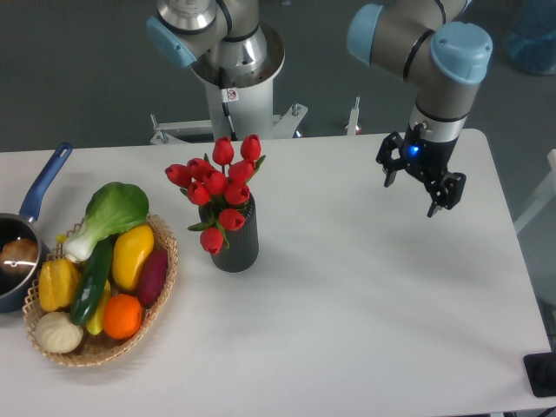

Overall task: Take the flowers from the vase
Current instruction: 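Move the open gripper toward the red tulip stems above the black vase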

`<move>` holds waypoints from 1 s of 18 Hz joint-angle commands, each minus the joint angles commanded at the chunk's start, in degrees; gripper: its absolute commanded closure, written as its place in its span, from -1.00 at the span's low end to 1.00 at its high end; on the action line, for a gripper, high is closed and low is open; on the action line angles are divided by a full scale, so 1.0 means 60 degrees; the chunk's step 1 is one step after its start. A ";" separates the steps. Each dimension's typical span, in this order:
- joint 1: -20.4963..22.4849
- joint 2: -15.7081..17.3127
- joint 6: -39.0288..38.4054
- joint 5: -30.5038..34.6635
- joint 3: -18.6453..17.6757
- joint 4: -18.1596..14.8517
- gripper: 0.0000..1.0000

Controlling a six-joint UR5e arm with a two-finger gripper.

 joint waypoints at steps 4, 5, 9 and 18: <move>0.0088 0.0029 0.0029 -0.0029 -0.0015 -0.0015 -1.00; 0.0073 0.0015 0.0000 -0.0102 -0.0044 -0.0015 -1.00; 0.0175 0.0117 -0.0117 -0.0891 -0.0511 0.0000 -1.00; 0.0600 0.0922 -0.0191 -0.3146 -0.1903 -0.0146 -1.00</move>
